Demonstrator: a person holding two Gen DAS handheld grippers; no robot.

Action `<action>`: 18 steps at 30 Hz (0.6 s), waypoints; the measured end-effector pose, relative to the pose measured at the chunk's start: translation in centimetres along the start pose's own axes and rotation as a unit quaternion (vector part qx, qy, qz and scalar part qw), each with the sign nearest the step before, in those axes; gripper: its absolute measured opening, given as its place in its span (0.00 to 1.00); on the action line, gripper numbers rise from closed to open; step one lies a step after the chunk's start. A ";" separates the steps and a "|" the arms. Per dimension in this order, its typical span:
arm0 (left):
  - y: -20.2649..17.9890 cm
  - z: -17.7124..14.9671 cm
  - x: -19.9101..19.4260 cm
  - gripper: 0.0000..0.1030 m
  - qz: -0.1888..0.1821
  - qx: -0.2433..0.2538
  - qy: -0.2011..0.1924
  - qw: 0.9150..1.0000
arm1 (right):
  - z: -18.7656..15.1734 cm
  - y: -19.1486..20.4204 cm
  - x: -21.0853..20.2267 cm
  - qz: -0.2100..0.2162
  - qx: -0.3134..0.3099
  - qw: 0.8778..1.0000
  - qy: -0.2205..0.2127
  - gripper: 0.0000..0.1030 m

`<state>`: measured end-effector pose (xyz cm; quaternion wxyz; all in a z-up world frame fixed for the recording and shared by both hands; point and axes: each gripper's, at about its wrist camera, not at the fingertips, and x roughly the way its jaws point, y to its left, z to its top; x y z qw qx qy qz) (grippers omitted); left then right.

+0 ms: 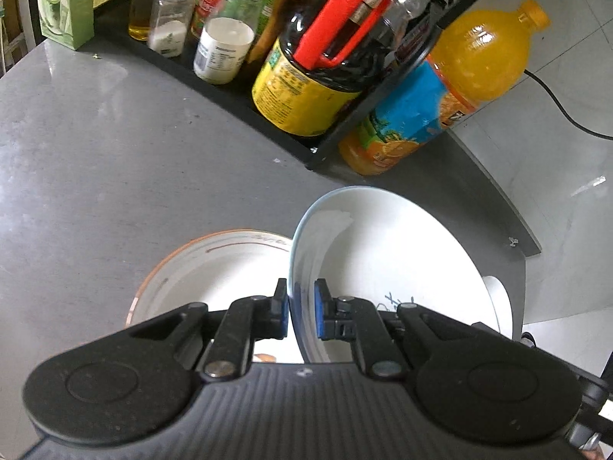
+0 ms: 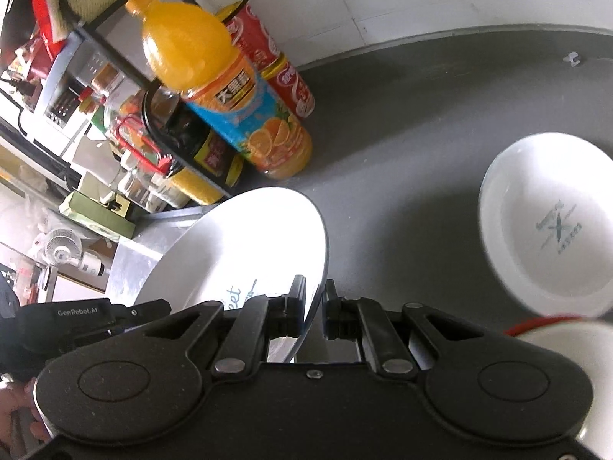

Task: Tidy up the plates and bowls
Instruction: 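Carry the 'Sweet' plate with both grippers over the gold-rimmed plate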

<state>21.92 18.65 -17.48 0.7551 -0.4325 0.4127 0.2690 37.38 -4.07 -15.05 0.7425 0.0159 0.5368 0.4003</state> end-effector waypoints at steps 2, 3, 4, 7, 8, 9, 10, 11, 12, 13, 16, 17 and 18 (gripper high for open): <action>0.6 0.2 -0.2 0.11 -0.001 0.007 0.003 1.000 | -0.8 0.6 0.0 -0.004 0.003 1.000 -0.003 0.08; 0.8 0.3 -0.3 0.11 -0.002 0.012 0.005 1.000 | -1.2 0.8 -0.1 -0.006 0.006 1.000 -0.006 0.08; 1.0 0.3 -0.4 0.11 -0.002 0.015 0.008 1.000 | -1.6 1.1 -0.1 -0.009 0.009 1.000 -0.008 0.08; 1.6 0.5 -0.6 0.11 -0.009 0.035 0.014 0.999 | -2.9 1.8 -0.2 -0.018 0.016 1.000 -0.010 0.09; 2.0 0.5 -0.6 0.11 -0.012 0.037 0.017 0.999 | -3.3 2.0 -0.2 -0.020 0.018 1.000 -0.010 0.09; 2.3 0.5 -0.6 0.11 -0.015 0.038 0.022 0.999 | -3.7 2.2 -0.1 -0.024 0.020 0.999 -0.011 0.09; 2.6 0.5 -0.5 0.11 -0.016 0.040 0.027 0.999 | -4.1 2.5 -0.1 -0.028 0.022 0.999 -0.011 0.09; 2.9 0.4 -0.5 0.11 -0.017 0.044 0.032 0.998 | -4.5 2.6 -0.1 -0.032 0.026 0.999 -0.012 0.09; 3.1 0.3 -0.4 0.11 -0.018 0.050 0.035 0.998 | -4.9 2.8 -0.1 -0.035 0.029 0.999 -0.012 0.09; 3.4 0.3 -0.3 0.11 -0.019 0.054 0.039 0.998 | -5.4 3.0 -0.1 -0.039 0.033 0.999 -0.013 0.09; 4.2 0.1 0.0 0.11 -0.023 0.062 0.049 0.997 | -6.6 3.7 0.0 -0.052 0.037 0.998 -0.015 0.09; 4.4 0.1 0.2 0.11 -0.025 0.066 0.052 0.996 | -6.9 3.9 0.0 -0.057 0.037 0.998 -0.016 0.09; 4.6 0.0 0.3 0.11 -0.026 0.068 0.054 0.996 | -7.3 4.0 -0.1 -0.061 0.038 0.997 -0.016 0.09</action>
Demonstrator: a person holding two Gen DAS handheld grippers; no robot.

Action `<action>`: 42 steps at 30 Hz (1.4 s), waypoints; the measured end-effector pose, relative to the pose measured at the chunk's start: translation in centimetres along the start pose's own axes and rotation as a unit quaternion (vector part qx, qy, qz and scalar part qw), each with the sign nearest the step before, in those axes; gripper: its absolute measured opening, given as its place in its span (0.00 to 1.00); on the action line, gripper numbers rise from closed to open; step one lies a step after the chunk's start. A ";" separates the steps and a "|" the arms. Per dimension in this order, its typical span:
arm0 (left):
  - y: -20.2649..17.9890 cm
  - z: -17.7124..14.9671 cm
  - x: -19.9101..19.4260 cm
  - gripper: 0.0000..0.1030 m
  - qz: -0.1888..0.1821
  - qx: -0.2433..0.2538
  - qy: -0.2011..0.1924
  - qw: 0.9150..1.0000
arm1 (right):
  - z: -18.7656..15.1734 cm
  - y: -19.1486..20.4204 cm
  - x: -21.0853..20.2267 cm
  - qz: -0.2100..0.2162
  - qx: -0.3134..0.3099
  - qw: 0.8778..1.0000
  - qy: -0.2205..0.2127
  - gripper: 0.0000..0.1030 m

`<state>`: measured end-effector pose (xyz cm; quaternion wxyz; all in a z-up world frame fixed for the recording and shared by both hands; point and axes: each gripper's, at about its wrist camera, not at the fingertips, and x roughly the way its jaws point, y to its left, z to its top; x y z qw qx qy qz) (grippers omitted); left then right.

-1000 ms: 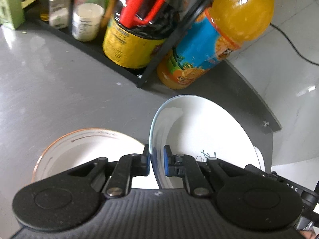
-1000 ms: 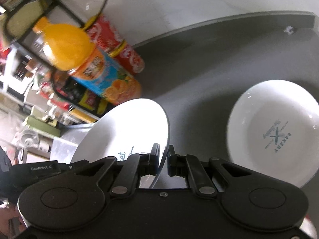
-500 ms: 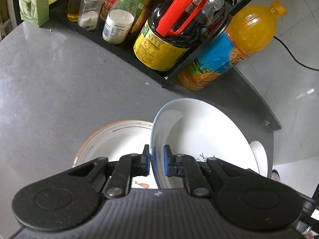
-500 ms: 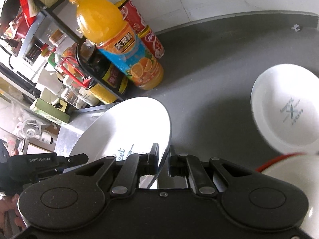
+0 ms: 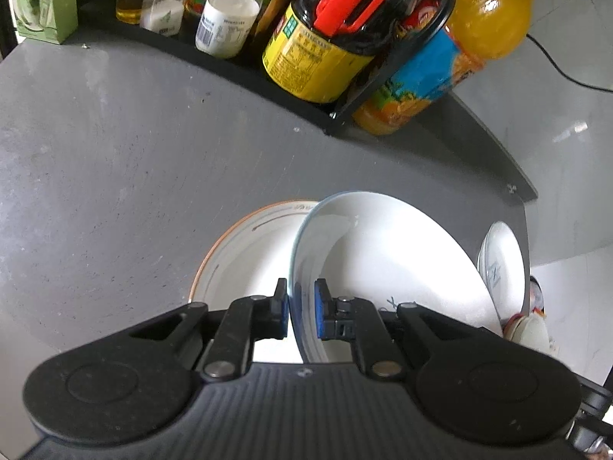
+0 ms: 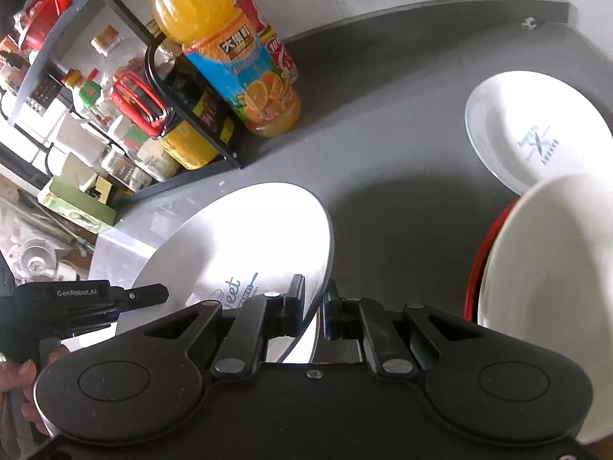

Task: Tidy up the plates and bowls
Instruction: 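Carry the 'Sweet' plate with both grippers over the gold-rimmed plate, then lower the 'Sweet' plate onto the gold-rimmed plate with both grippers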

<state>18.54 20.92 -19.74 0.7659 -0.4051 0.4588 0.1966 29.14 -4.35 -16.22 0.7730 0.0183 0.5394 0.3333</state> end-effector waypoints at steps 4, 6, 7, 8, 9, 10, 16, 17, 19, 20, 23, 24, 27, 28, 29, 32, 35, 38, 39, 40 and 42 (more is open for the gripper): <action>0.9 -0.4 0.2 0.11 -0.006 0.003 0.008 1.000 | -1.3 0.4 -0.1 -0.013 0.004 1.000 -0.002 0.09; 1.3 -0.5 0.5 0.11 -0.006 0.006 0.014 1.000 | -1.8 0.7 0.1 -0.018 0.005 1.000 -0.002 0.09; 1.5 -0.5 0.6 0.11 -0.006 0.007 0.016 1.000 | -2.1 0.8 0.1 -0.022 0.003 1.000 -0.002 0.09; 1.6 -0.5 0.7 0.11 -0.005 0.008 0.017 1.000 | -2.4 1.0 0.1 -0.025 0.001 1.000 -0.002 0.10; 1.8 -0.6 0.7 0.11 -0.005 0.009 0.017 1.000 | -2.7 1.1 0.2 -0.026 0.001 1.000 -0.002 0.10; 2.0 -0.6 0.8 0.11 -0.004 0.011 0.018 1.000 | -2.9 1.2 0.3 -0.027 0.001 1.000 0.000 0.10; 3.0 -0.6 1.5 0.11 0.001 0.023 0.028 0.999 | -3.8 2.0 1.0 -0.040 0.002 0.999 0.003 0.10; 3.2 -0.6 1.6 0.11 0.001 0.025 0.029 0.999 | -3.9 2.1 1.1 -0.042 0.003 0.999 0.003 0.10; 3.2 -0.7 1.7 0.12 0.005 0.033 0.030 0.999 | -4.1 2.4 1.3 -0.046 0.003 0.999 0.003 0.10; 3.2 -0.7 1.8 0.12 0.009 0.039 0.030 0.999 | -4.2 2.4 1.4 -0.047 0.004 0.999 0.004 0.10; 3.4 -0.7 1.9 0.12 0.017 0.047 0.029 0.998 | -4.4 2.6 1.7 -0.051 0.004 0.999 0.002 0.10; 3.5 -0.7 1.9 0.12 0.016 0.047 0.030 0.998 | -4.5 2.7 1.8 -0.052 0.003 0.999 0.001 0.10; 3.6 -0.6 2.0 0.13 0.014 0.048 0.030 0.998 | -4.6 2.8 1.9 -0.054 0.002 0.999 0.002 0.10; 3.6 -0.6 2.0 0.13 0.016 0.050 0.028 0.998 | -4.7 2.8 2.1 -0.055 0.002 0.998 0.004 0.10; 3.6 -0.7 2.0 0.13 0.018 0.054 0.027 0.998 | -4.8 2.9 2.2 -0.058 0.001 0.998 0.005 0.10; 3.3 -1.0 2.2 0.15 0.025 0.070 0.024 0.997 | -5.2 3.0 2.4 -0.067 -0.002 0.998 0.006 0.10; 3.1 -1.0 2.4 0.15 0.027 0.080 0.022 0.996 | -5.4 2.8 2.5 -0.069 0.003 0.998 0.005 0.10; 3.0 -0.9 2.7 0.15 0.025 0.084 0.022 0.996 | -5.5 3.0 2.7 -0.076 -0.003 0.997 0.005 0.11; 2.9 -1.0 2.7 0.15 0.025 0.087 0.021 0.996 | -5.5 3.0 2.7 -0.080 -0.004 0.997 0.004 0.11; 2.9 -1.1 2.8 0.16 0.026 0.090 0.020 0.995 | -5.5 3.0 2.8 -0.084 -0.004 0.996 0.004 0.11; 2.7 -1.3 3.0 0.16 0.027 0.098 0.018 0.995 | -5.5 3.0 3.1 -0.089 -0.003 0.996 0.005 0.12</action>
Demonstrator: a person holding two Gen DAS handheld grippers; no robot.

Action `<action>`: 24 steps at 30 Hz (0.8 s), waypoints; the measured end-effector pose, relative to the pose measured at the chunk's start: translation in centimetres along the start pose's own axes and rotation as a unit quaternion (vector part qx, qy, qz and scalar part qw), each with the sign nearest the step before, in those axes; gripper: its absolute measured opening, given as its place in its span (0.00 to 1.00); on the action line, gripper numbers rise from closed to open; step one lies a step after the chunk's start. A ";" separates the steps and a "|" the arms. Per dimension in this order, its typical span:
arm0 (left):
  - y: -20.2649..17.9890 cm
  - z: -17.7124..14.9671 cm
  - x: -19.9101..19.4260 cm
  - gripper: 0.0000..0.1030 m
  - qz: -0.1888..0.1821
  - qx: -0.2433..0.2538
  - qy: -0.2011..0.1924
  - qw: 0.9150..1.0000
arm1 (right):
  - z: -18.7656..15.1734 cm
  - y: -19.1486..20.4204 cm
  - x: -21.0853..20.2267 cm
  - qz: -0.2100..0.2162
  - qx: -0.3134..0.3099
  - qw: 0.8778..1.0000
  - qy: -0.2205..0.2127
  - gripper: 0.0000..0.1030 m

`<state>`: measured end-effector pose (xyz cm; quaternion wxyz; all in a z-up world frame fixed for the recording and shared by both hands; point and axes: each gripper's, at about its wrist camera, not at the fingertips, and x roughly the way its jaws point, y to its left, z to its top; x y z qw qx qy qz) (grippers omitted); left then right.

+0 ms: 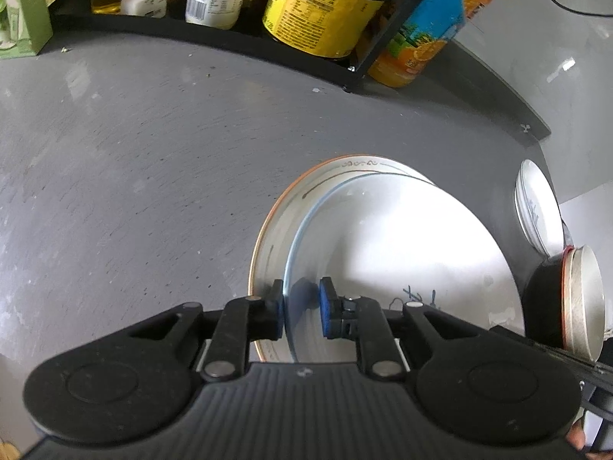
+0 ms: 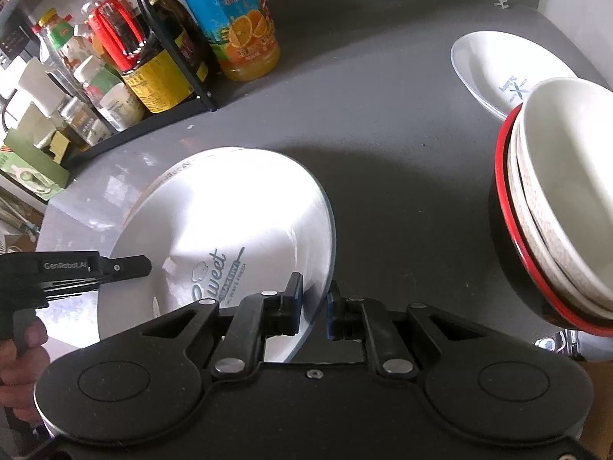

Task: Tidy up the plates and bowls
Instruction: 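Lower the 'Sweet' plate onto the gold-rimmed plate with both grippers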

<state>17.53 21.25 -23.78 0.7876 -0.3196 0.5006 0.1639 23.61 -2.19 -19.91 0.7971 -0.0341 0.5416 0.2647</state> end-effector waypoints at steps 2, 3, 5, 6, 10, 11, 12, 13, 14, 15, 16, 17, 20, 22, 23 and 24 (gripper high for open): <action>0.0 -0.1 0.1 0.16 -0.001 -0.001 -0.001 1.000 | 0.0 0.0 0.1 -0.001 -0.002 1.000 -0.003 0.13; 0.1 -0.1 0.1 0.16 -0.003 -0.002 -0.001 1.000 | 0.0 0.1 0.1 -0.003 -0.005 1.000 -0.003 0.13; 0.2 -0.1 0.1 0.16 -0.005 -0.003 -0.001 1.000 | 0.1 0.2 0.2 -0.005 -0.006 1.000 -0.004 0.14; 0.3 -0.1 0.0 0.16 -0.007 -0.004 -0.002 1.000 | 0.2 0.2 0.3 -0.005 -0.007 1.000 -0.005 0.14; 0.5 -0.2 -0.1 0.15 -0.009 -0.006 -0.008 1.000 | 0.5 0.4 0.6 -0.011 -0.006 1.000 0.002 0.17; 0.5 -0.2 -0.2 0.15 -0.008 -0.005 -0.009 1.000 | 0.6 0.4 0.5 -0.010 -0.003 1.000 0.000 0.18; 0.5 -0.2 -0.2 0.15 -0.008 -0.005 -0.009 1.000 | 0.6 0.3 0.2 -0.008 -0.002 1.000 -0.003 0.19; 0.5 -0.2 -0.3 0.15 -0.008 -0.005 -0.008 1.000 | 0.6 0.3 0.0 -0.006 -0.001 1.000 -0.004 0.19; 0.5 -0.3 -0.3 0.15 -0.008 -0.005 -0.009 1.000 | 0.5 0.2 -0.1 -0.004 -0.001 1.000 -0.004 0.18; 0.5 -0.3 -0.4 0.15 -0.008 -0.004 -0.009 1.000 | 0.4 0.1 -0.3 -0.003 -0.001 1.000 -0.004 0.15; 0.5 -0.3 -0.4 0.15 -0.007 -0.004 -0.009 1.000 | 0.3 0.0 -0.3 -0.005 -0.002 1.000 -0.004 0.13; 0.5 -0.3 -0.4 0.15 -0.007 -0.005 -0.009 1.000 | 0.3 0.0 -0.4 -0.006 -0.004 1.000 -0.004 0.12; 0.3 -0.2 -0.5 0.15 -0.004 0.003 -0.003 1.000 | 0.3 -0.2 -0.4 0.000 0.001 1.000 -0.004 0.11; 0.1 -0.1 -0.5 0.15 -0.002 0.010 0.003 1.000 | 0.3 0.0 -0.3 -0.004 -0.002 1.000 -0.008 0.11; 0.0 0.0 -0.4 0.16 -0.001 0.011 0.007 1.000 | 0.4 0.1 -0.2 -0.005 -0.003 1.000 -0.010 0.11; 0.0 0.1 -0.5 0.16 -0.001 0.008 0.012 1.000 | 0.4 0.1 -0.1 -0.006 -0.001 1.000 -0.012 0.11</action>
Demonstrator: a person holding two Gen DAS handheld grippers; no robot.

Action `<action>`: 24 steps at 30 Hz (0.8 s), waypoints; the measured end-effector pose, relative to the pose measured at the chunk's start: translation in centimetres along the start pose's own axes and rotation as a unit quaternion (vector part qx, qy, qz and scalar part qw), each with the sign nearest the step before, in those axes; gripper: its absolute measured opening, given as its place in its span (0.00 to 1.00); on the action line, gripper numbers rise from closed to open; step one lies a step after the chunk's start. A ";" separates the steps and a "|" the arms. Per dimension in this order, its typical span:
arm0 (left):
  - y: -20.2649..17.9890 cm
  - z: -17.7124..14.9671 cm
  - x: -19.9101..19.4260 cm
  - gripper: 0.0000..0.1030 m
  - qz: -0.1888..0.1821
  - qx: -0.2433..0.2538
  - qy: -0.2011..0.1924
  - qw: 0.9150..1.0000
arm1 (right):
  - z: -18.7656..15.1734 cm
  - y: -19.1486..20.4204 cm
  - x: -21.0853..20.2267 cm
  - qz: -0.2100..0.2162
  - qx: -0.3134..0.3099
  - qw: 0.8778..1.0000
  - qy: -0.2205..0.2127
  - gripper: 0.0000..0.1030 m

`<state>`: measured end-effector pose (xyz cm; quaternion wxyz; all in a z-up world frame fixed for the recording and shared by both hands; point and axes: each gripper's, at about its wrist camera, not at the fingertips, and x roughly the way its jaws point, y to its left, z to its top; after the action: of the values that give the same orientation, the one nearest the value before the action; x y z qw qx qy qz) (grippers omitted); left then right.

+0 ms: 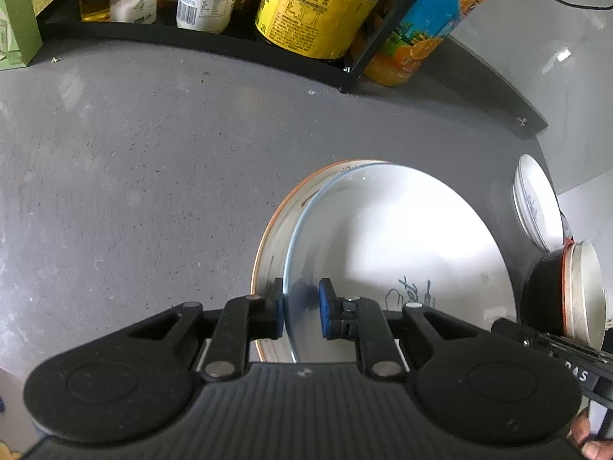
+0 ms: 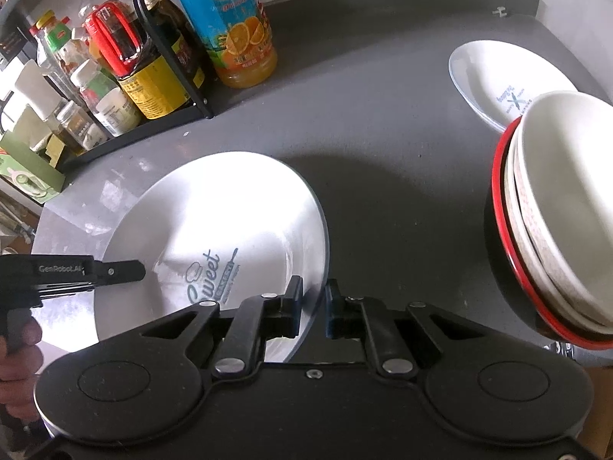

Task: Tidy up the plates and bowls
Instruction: 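Lower the 'Sweet' plate onto the gold-rimmed plate with both grippers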

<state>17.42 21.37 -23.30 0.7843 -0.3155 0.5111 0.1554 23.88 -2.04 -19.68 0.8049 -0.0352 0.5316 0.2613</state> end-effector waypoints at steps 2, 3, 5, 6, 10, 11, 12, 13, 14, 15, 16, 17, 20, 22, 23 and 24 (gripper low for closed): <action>0.2 0.4 0.1 0.16 -0.003 -0.012 0.011 1.000 | 0.0 -0.1 0.2 0.001 0.010 1.000 0.000 0.10; 0.5 0.5 0.0 0.16 -0.006 -0.020 0.016 1.000 | 0.0 -0.1 0.2 0.001 0.012 1.000 0.000 0.10; 1.0 0.5 -0.1 0.16 -0.015 -0.033 0.022 0.999 | -0.2 -0.1 0.1 0.001 0.012 1.000 -0.001 0.10; 1.3 0.6 -0.1 0.16 -0.019 -0.040 0.024 0.999 | -0.2 -0.2 0.1 0.002 0.013 1.000 -0.001 0.10; 1.8 0.6 -0.2 0.16 -0.030 -0.056 0.030 0.998 | 0.0 -0.4 -0.1 0.003 0.017 1.000 -0.004 0.09; 1.8 0.6 -0.2 0.16 -0.029 -0.056 0.031 0.998 | 0.0 -0.4 -0.2 0.002 0.019 1.000 -0.006 0.08; 1.7 0.7 -0.3 0.16 -0.028 -0.055 0.033 0.998 | 0.1 -0.5 -0.2 0.001 0.020 1.000 -0.008 0.08; 1.6 0.8 -0.4 0.16 -0.024 -0.053 0.036 0.998 | 0.1 -0.5 -0.3 0.001 0.021 1.000 -0.009 0.08; 1.5 0.8 -0.7 0.16 -0.020 -0.050 0.036 0.998 | 0.2 -0.5 -0.3 0.001 0.021 1.000 -0.010 0.08; 1.4 0.8 -1.0 0.17 -0.015 -0.046 0.034 0.998 | 0.2 -0.5 -0.2 -0.001 0.021 1.000 -0.009 0.08; 1.2 0.9 -1.5 0.19 -0.010 -0.039 0.028 0.999 | 0.3 -0.4 -0.1 -0.001 0.022 1.000 -0.009 0.08; 1.0 1.0 -2.0 0.21 -0.007 -0.029 0.022 0.999 | 0.3 -0.4 0.0 -0.001 0.023 1.000 -0.008 0.08; 0.5 1.2 -3.0 0.27 0.006 -0.012 0.007 1.000 | 0.1 -0.1 0.4 -0.002 0.021 1.000 -0.006 0.09; 0.5 1.2 -3.4 0.28 0.012 -0.009 0.001 1.000 | 0.0 0.0 0.7 -0.001 0.022 1.000 -0.003 0.09; 0.5 1.2 -3.5 0.28 0.013 -0.010 0.000 1.000 | -0.1 0.0 0.9 -0.001 0.023 1.000 -0.002 0.09; 0.6 1.2 -3.5 0.28 0.015 -0.011 0.000 1.000 | -0.1 0.1 1.0 -0.001 0.023 1.000 -0.001 0.09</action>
<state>16.40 22.87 -19.99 0.7783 -0.3166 0.5141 0.1724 24.07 -1.60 -20.58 0.8062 -0.0165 0.5369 0.2481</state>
